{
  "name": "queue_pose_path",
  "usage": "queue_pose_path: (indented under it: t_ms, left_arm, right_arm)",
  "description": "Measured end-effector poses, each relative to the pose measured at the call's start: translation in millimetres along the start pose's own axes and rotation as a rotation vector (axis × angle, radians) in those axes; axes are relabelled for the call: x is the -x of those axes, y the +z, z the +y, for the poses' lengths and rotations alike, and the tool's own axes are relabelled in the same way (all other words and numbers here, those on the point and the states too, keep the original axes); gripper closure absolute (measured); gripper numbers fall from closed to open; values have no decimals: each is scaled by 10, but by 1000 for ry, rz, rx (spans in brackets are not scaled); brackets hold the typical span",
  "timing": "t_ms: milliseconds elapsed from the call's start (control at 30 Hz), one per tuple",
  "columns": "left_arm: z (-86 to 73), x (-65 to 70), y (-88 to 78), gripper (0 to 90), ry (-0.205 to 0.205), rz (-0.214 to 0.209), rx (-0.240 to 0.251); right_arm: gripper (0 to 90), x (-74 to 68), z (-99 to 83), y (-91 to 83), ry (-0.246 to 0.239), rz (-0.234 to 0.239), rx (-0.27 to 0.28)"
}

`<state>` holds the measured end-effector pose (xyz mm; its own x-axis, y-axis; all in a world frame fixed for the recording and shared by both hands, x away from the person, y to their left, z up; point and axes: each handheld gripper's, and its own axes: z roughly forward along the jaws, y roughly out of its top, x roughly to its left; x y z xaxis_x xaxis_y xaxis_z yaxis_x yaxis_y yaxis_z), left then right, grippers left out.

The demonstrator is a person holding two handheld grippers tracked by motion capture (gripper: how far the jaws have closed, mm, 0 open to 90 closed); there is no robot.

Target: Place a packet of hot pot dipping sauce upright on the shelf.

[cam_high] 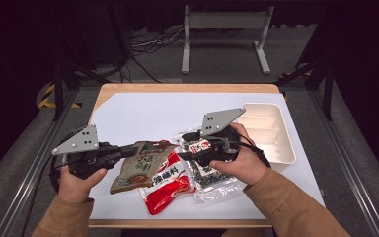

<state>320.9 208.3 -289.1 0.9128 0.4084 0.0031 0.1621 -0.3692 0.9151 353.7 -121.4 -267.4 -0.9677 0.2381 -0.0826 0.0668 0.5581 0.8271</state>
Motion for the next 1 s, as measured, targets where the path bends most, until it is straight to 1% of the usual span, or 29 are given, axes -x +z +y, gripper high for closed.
queue_pose_path:
  t_ms: [67, 100, 167, 200, 267, 433, 467, 500, 600, 667, 700, 733, 767, 800, 900, 967, 1000]
  left_arm:
    - [15, 4, 25, 900, 2, -7, 2]
    - [18, 13, 40, 900, -4, -12, 2]
    - [31, 14, 80, 900, 7, -14, 4]
    - [31, 14, 80, 900, 7, -14, 4]
    - [34, 17, 114, 900, 14, -13, 3]
    - [4, 15, 219, 900, 16, -27, 12]
    - [4, 16, 233, 900, 19, -26, 12]
    - [8, 24, 250, 900, 11, -30, 15]
    - [27, 34, 280, 900, 24, -39, 20]
    - [37, 48, 307, 900, 25, -49, 24]
    - [40, 50, 319, 900, 35, -52, 25]
    - [39, 53, 334, 900, 40, -57, 22]
    - [36, 61, 346, 900, 36, -56, 23]
    - [37, 58, 352, 900, 44, -59, 23]
    - [36, 66, 359, 900, 40, -64, 31]
    - [40, 75, 358, 900, 42, -71, 37]
    - [43, 76, 357, 900, 48, -72, 38]
  right_arm:
    - [482, 16, 19, 4, -8, 3, -13]
    - [482, 23, 26, 4, -11, 3, -17]
    - [481, 45, 42, 8, -19, 1, -35]
    - [481, 45, 42, 8, -19, 1, -35]
    - [478, 77, 46, 17, -22, 9, -54]
    - [476, 139, 37, 60, -25, 27, -94]
    - [477, 152, 35, 70, -34, 28, -102]
    - [477, 161, 34, 80, -37, 34, -110]
    - [483, 187, 34, 110, -59, 47, -133]
    - [494, 207, 38, 135, -71, 72, -145]
    - [495, 214, 42, 151, -78, 86, -152]
    - [496, 215, 47, 163, -82, 86, -161]
    - [508, 220, 52, 180, -89, 95, -172]
    - [510, 225, 55, 195, -94, 108, -179]
    - [532, 228, 55, 229, -94, 111, -195]
    - [566, 229, 41, 307, -102, 134, -219]
    - [566, 229, 41, 307, -102, 134, -219]
